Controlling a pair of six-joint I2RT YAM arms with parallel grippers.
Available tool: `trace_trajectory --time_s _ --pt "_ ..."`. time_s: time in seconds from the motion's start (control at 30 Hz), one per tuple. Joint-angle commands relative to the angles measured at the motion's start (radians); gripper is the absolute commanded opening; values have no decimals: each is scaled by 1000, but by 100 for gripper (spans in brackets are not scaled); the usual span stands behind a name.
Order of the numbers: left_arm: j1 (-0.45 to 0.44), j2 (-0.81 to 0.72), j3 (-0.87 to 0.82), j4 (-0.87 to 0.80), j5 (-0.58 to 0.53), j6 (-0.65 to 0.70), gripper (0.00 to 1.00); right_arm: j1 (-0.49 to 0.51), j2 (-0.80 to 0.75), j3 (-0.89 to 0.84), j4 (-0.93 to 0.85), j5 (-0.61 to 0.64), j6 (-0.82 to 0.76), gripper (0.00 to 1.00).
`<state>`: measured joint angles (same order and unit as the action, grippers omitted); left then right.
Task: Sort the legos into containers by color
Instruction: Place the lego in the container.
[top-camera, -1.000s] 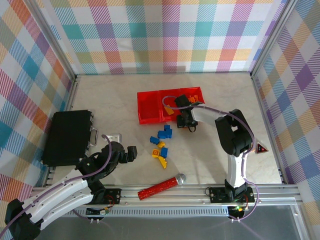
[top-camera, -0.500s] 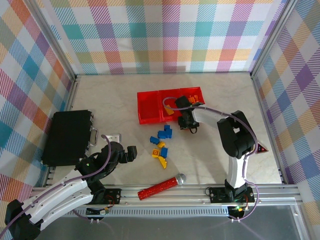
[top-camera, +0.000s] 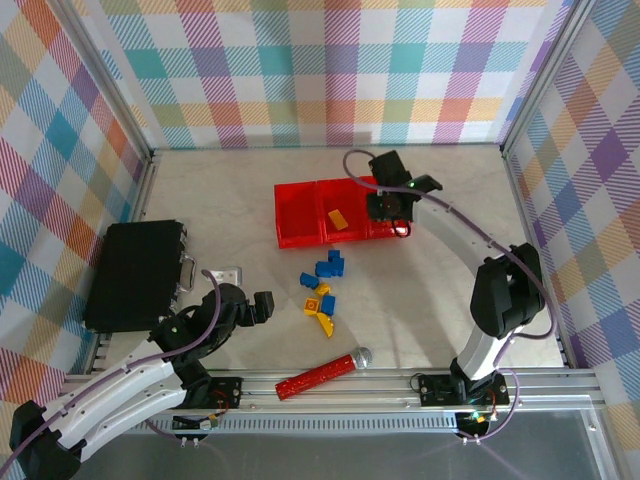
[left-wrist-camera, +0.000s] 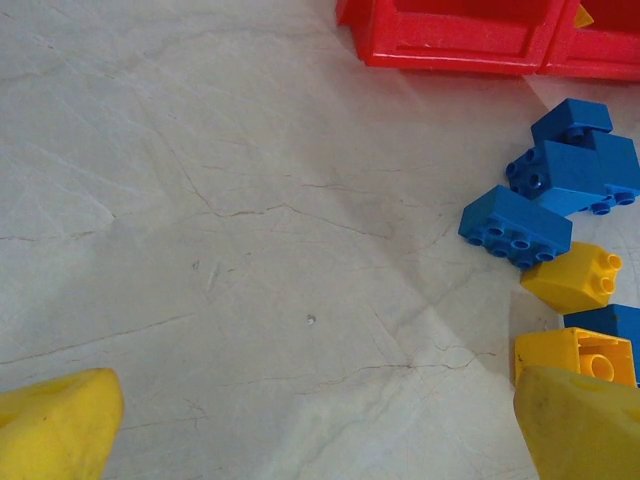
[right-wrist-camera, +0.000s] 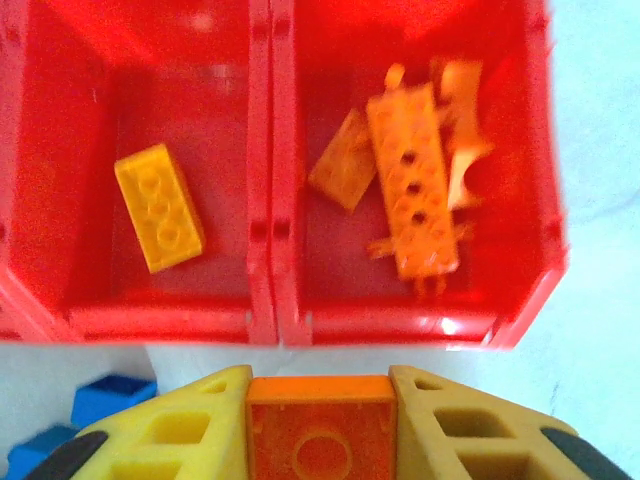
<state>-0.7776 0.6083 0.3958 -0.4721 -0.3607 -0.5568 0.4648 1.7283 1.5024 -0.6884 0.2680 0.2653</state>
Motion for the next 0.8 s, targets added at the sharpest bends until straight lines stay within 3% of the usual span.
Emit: trace_trajectory --time_s 0.0,0.47,0.67,0.77 --pt "-11 -12 30 -9 -3 26 100 -52 69 88 -52 -24 -68 33" --pt "-11 -13 53 -42 -11 33 100 -115 331 339 -91 -106 -99 34" --pt "-12 -14 67 -70 -29 5 100 -115 352 342 -100 -118 -86 59" --pt "-11 2 61 -34 13 7 100 -115 332 328 -97 -129 -76 64"
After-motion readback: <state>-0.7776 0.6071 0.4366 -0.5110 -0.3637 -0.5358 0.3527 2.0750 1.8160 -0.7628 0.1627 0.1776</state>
